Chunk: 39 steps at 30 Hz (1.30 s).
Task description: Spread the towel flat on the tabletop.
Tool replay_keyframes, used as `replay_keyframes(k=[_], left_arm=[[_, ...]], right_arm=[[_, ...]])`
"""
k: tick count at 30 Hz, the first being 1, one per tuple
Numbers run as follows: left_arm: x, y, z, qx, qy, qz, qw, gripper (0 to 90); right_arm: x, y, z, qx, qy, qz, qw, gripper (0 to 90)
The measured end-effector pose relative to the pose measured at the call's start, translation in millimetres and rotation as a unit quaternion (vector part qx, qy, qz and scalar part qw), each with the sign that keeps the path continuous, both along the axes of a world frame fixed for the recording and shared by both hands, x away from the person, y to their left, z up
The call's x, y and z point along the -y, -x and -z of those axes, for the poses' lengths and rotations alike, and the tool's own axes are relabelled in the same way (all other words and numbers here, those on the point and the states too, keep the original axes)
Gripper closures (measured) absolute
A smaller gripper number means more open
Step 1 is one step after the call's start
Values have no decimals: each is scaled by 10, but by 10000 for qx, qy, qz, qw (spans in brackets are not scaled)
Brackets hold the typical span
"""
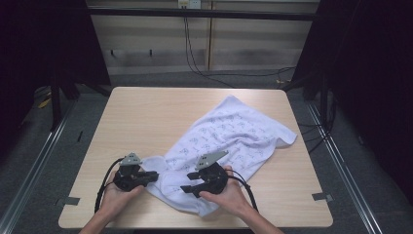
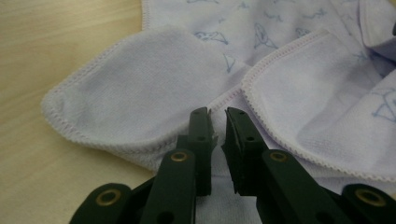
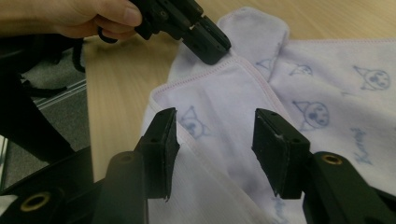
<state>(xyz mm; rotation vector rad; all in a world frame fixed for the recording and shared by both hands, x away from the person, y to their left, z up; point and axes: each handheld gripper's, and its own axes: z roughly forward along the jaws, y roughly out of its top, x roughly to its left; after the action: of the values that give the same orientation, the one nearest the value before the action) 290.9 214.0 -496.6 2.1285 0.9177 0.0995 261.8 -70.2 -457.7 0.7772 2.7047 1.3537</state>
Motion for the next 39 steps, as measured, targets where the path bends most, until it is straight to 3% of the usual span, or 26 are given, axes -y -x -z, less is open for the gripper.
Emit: replay_keyframes(k=[3, 5, 6, 8, 11, 15, 17, 20, 23, 25, 27, 29, 33, 36, 38, 39], left_arm=[[1, 57, -6, 12, -33, 59, 10000, 791], [-2, 34, -6, -39, -3, 73, 10000, 789], [-7, 21, -6, -59, 7, 85, 9999, 788], [-17, 7, -2, -97, 56, 66, 9999, 789], [-18, 19, 4, -50, 61, 27, 10000, 789], [-2, 57, -13, -136, 3, 10, 9999, 786], [35, 106, -21, -222, 36, 67, 9997, 781], [155, 242, -39, -193, -18, 358, 9992, 761], [299, 349, -52, -188, 15, 739, 9971, 729], [352, 364, -102, -78, 81, 874, 9961, 680], [336, 328, -185, 62, 334, 810, 9961, 669], [303, 278, -238, 107, 448, 691, 9965, 663], [299, 131, -206, 125, 303, 501, 9982, 664], [361, 43, -142, 95, 171, 561, 9982, 663], [392, -12, -114, 92, 100, 584, 9982, 663], [411, -32, -98, 123, 68, 605, 9981, 665]], right_arm=[[-78, 111, 69, -225, -61, -237, 9994, 503], [-136, 164, 131, -185, 122, -350, 9991, 501], [-165, 175, 182, -206, 207, -360, 9989, 542], [-174, 182, 216, -30, 244, -388, 9989, 770], [-73, 181, 140, 127, 160, -179, 9996, 836], [295, 191, -6, 301, 7, 383, 9988, 842], [559, 220, -22, 234, -65, 689, 9973, 840], [947, 296, 44, 130, -29, 1080, 9941, 837], [1240, 382, 135, 40, 137, 1370, 9905, 830], [1410, 412, 175, -163, 170, 1588, 9870, 793], [1562, 486, 168, -214, 205, 1907, 9812, 781], [1628, 556, 133, -54, 374, 2168, 9755, 773], [1788, 604, 82, -117, 388, 2527, 9667, 690], [1882, 578, 91, -145, 576, 2773, 9589, 663], [1928, 571, 104, -90, 836, 2980, 9509, 633], [1962, 565, 110, -100, 810, 3048, 9489, 622]])
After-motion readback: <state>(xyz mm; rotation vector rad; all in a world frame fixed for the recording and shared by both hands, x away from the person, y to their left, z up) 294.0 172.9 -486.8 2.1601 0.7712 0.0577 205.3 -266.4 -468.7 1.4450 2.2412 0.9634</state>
